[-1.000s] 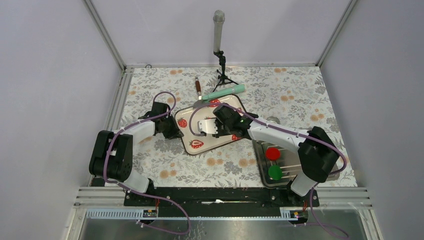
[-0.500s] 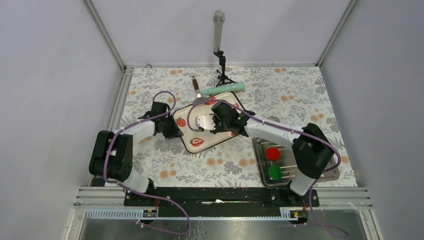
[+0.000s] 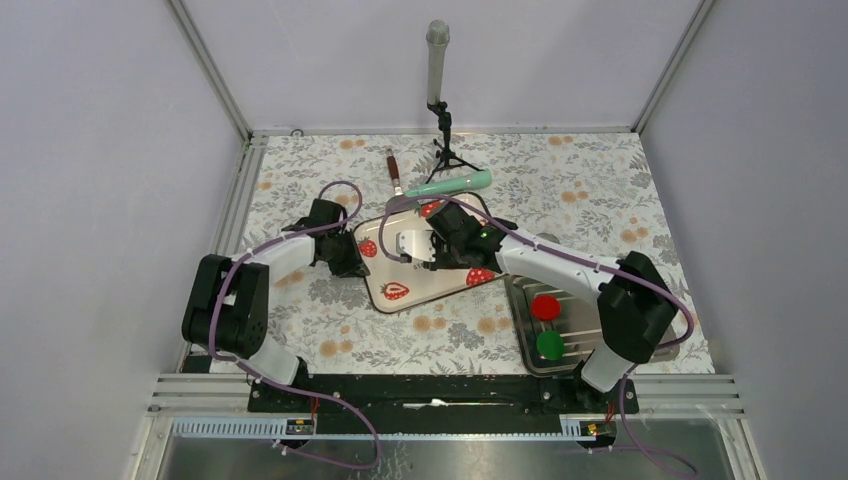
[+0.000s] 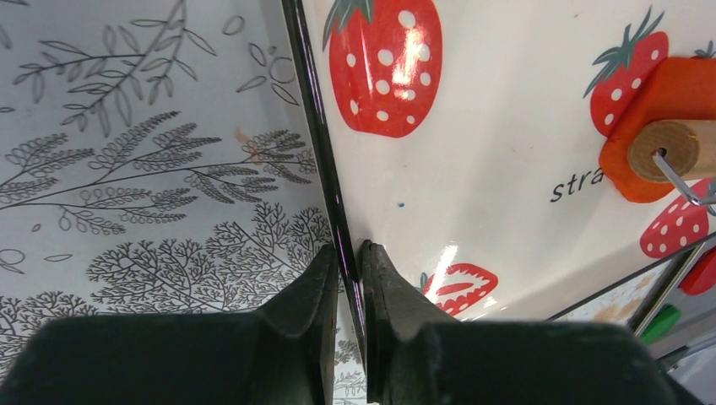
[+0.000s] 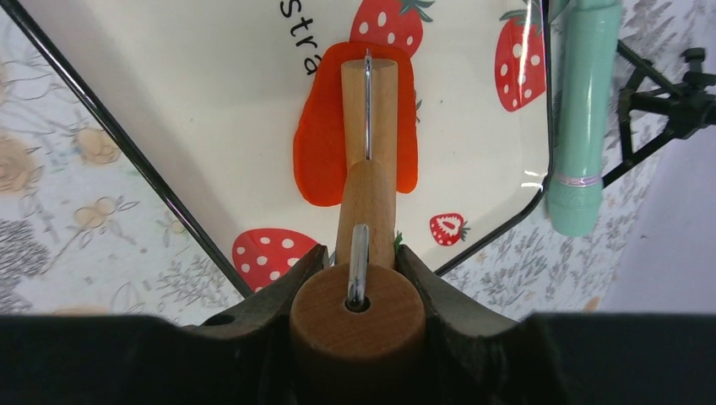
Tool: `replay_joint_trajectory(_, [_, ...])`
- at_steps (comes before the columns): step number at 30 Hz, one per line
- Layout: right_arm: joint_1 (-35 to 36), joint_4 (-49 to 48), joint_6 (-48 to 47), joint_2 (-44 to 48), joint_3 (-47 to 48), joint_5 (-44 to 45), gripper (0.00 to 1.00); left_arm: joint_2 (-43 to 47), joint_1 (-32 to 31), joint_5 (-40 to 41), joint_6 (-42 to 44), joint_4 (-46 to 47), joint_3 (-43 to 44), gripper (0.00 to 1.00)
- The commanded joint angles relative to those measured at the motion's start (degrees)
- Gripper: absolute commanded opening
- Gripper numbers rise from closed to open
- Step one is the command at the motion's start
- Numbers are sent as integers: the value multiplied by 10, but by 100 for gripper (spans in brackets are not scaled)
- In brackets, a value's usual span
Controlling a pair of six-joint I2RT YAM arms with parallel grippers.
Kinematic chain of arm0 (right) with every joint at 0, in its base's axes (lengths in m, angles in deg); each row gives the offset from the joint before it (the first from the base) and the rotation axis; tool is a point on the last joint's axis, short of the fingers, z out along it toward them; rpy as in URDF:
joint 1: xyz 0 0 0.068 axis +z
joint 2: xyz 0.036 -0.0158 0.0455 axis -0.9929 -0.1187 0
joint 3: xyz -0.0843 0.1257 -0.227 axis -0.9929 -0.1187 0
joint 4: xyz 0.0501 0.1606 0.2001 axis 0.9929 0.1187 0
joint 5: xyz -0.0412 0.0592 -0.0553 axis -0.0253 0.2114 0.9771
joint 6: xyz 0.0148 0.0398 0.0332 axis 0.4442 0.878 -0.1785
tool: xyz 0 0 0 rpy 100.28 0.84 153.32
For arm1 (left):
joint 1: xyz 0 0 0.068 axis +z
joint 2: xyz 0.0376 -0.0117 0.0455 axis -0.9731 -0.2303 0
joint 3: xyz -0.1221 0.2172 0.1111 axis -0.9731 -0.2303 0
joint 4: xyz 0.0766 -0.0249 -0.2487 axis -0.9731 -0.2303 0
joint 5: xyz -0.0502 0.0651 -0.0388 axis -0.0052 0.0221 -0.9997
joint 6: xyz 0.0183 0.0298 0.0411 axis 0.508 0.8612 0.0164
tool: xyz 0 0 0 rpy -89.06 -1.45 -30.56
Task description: Roll out the dumpling wrappers from the dough
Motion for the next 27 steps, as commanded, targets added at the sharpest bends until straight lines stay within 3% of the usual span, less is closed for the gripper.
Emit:
replay_joint_trajectory(1, [23, 114, 57, 30, 25, -67, 0, -23, -18, 2, 77, -82, 23, 0])
replay_joint_trajectory(6, [26, 142, 86, 46, 63, -68, 0, -21, -19, 19, 109, -116, 34, 0])
replay_joint_trajectory(13, [26, 113, 55, 61, 48, -51, 0, -33, -20, 17, 126, -129, 71, 0])
replay_joint_trajectory(20, [26, 100, 25, 48, 92, -20, 0, -63, -11, -11, 203, -241, 140, 0])
replay_joint_trajectory(27, [27, 101, 36, 39, 102, -36, 0, -41, 16, -26, 205, -244, 115, 0])
